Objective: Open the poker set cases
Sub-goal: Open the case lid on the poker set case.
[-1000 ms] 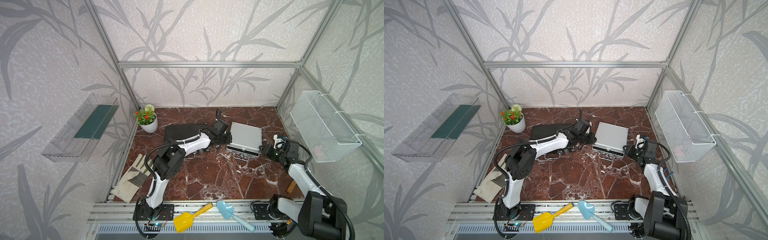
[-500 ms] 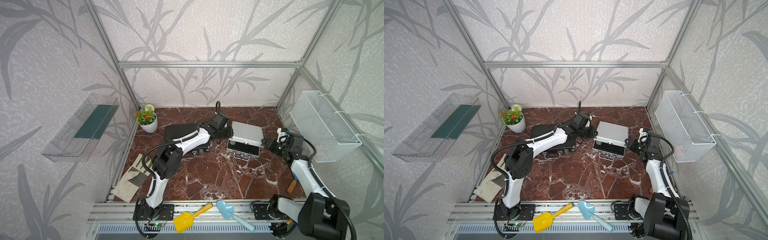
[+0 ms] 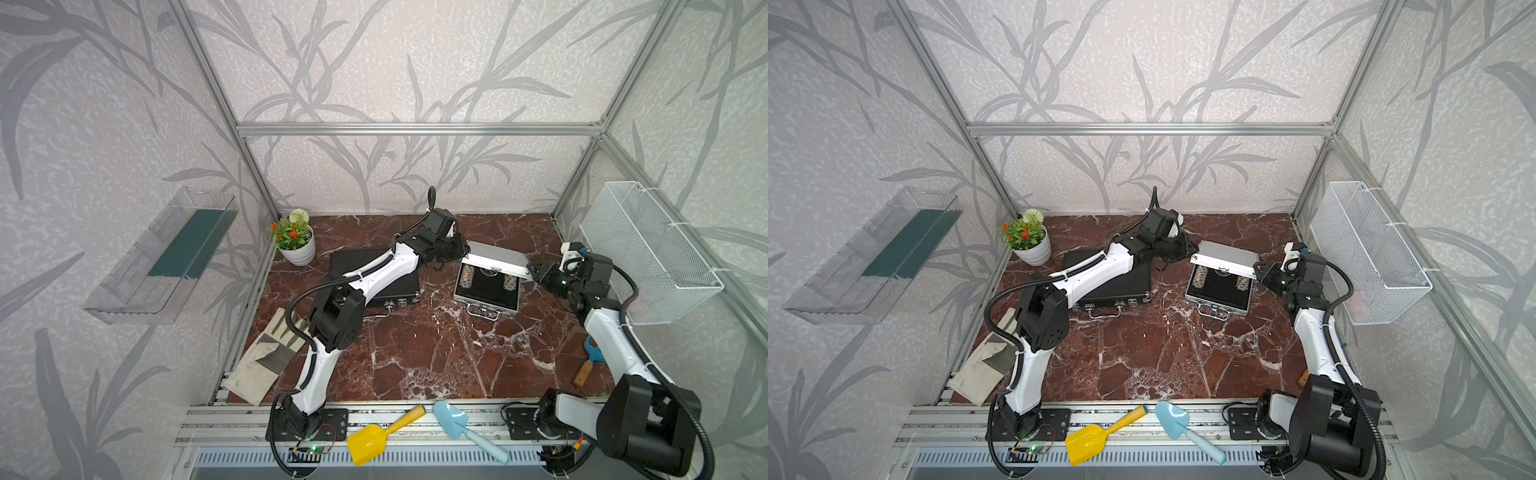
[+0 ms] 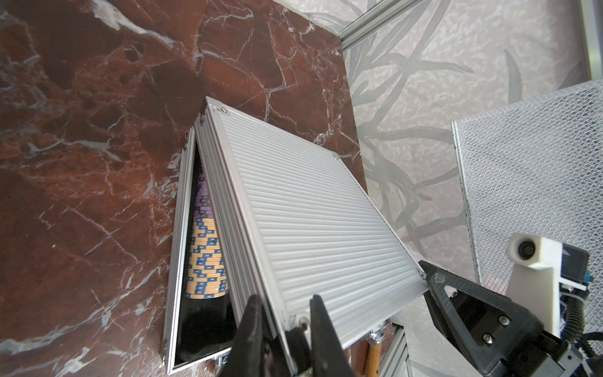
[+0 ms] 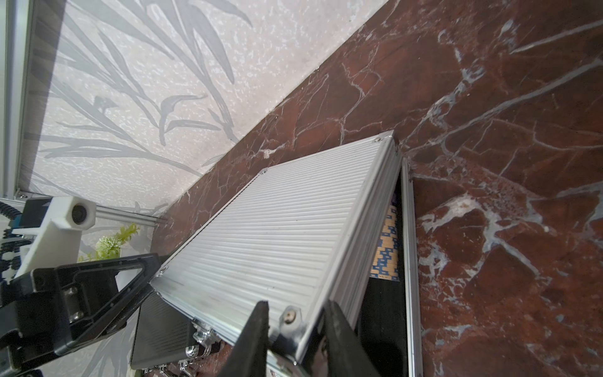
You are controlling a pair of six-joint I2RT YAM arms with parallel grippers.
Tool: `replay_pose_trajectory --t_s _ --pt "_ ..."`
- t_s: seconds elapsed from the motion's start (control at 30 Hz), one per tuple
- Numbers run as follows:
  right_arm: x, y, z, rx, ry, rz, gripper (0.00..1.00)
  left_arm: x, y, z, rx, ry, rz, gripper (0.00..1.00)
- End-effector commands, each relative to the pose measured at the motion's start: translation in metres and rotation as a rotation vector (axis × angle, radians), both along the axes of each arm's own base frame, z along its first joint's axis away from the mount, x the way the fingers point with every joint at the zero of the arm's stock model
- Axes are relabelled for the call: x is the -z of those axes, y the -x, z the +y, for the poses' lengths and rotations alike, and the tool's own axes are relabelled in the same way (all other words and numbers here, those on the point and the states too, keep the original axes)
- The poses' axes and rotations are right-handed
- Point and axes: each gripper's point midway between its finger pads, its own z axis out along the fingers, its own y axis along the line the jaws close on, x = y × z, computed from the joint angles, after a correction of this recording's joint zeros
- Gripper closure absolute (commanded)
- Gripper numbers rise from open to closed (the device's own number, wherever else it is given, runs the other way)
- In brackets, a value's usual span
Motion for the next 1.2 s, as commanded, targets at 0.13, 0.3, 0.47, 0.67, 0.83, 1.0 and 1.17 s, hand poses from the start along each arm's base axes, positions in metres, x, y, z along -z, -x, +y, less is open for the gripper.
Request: replay_pose_trajectory --t_s 0.13,0.3,0.47,0.67,0.83,1.0,1.17 --pt "-0.017 -0.01 0.024 -0.098 -0.101 -0.042 0.68 -0.04 0.026 -0.054 0.172 0.198 -0.005 0.85" --pt "-0.013 -0.013 0.023 -0.081 -0.118 -0.027 0.67 -0.039 0.025 -0.057 0.17 0.218 0.008 0.85" --pt "-0.011 -0.011 0.023 -0.077 -0.119 -0.022 0.66 -0.04 0.025 -0.058 0.167 0.228 0.011 0.85" --pt "-0.009 -0.01 0.023 -0.071 -0.119 -0.01 0.64 -0.04 0.024 -0.06 0.164 0.244 0.017 0.85" --pt "-0.001 -0.009 0.023 -0.065 -0.125 0.019 0.61 -0.039 0.024 -0.061 0.165 0.248 0.022 0.85" --pt "0.004 -0.008 0.022 -0.062 -0.127 0.05 0.55 -0.038 0.024 -0.061 0.163 0.248 0.025 0.85" --pt "0.008 -0.007 0.019 -0.048 -0.118 0.074 0.44 -0.038 0.023 -0.06 0.158 0.249 0.024 0.85"
